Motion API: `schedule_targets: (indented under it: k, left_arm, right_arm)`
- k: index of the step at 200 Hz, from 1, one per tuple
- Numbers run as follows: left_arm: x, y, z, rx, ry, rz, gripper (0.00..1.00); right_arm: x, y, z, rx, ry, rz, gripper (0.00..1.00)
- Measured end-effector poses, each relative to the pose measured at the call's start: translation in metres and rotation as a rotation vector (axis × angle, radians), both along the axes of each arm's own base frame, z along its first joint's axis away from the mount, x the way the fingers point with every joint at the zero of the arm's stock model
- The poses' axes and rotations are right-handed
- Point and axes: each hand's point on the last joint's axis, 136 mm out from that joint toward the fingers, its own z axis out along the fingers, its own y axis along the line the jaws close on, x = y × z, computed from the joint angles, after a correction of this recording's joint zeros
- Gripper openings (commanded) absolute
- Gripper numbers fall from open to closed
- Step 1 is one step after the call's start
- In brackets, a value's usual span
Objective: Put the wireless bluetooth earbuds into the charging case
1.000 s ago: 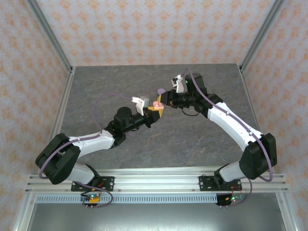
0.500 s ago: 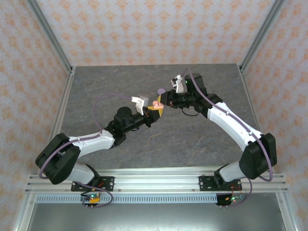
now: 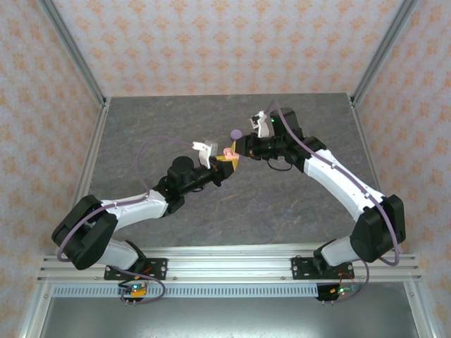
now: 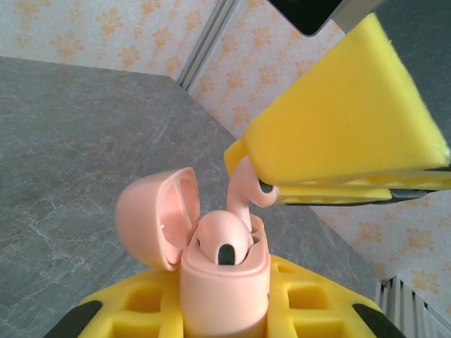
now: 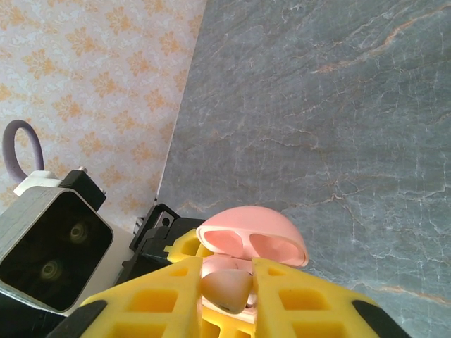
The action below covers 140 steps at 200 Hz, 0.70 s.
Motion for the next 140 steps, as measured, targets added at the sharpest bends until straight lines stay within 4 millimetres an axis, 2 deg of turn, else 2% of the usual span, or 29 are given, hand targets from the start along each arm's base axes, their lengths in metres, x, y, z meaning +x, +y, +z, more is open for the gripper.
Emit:
schedule_targets:
  k: [94,140]
  left_arm:
    - [-0.0038,-0.0004,0.0035,0.006,-0.005,-0.007,0.13]
    - [-0.0048,-0.0003,0.0077,0.016,-0.022,-0.011,0.13]
  right_arm:
    - [-0.0039,-0.0036,-0.0032,-0.036,0.003,0.012,0.44]
    - [-0.0075,-0.0039,-0.0047,-0.063,-0.001,0.023,0.48]
